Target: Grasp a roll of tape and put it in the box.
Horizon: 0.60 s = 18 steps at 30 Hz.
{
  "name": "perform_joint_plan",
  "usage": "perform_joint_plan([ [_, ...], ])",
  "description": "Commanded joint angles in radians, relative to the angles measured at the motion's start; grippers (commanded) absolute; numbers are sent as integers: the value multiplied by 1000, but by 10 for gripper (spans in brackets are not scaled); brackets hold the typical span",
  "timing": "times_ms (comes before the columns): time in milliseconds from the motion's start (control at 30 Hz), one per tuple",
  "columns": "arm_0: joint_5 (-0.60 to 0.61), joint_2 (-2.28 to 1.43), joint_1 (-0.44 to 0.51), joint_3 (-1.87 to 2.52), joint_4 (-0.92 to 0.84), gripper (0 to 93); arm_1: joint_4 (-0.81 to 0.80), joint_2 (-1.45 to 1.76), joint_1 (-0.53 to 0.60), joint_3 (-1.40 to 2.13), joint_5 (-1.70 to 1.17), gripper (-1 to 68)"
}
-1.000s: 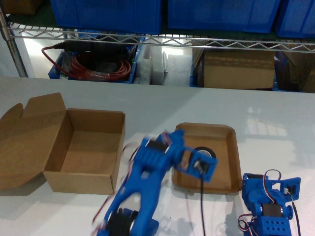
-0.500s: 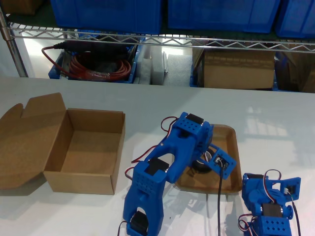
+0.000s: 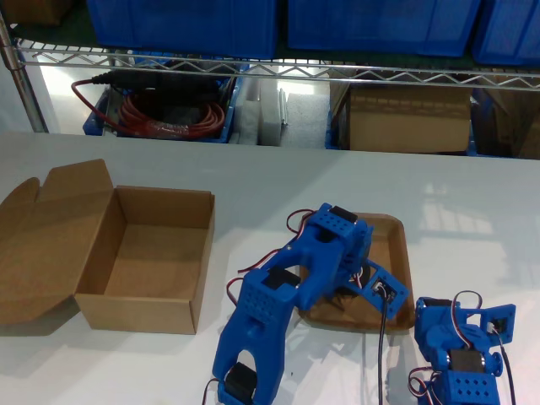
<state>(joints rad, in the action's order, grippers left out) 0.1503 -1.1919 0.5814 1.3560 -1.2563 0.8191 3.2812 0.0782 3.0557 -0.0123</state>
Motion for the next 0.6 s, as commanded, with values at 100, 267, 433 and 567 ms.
perform_joint_plan([
  [100,-17,44,9,-101,17,223,-5,6,3,14,3,3],
  [267,-12,92,28,-156,69,-3,-5,6,3,14,3,3],
  [433,-8,106,37,-169,89,-3,-5,6,3,14,3,3],
  [567,-9,67,25,-163,89,-3,-5,6,3,14,3,3],
])
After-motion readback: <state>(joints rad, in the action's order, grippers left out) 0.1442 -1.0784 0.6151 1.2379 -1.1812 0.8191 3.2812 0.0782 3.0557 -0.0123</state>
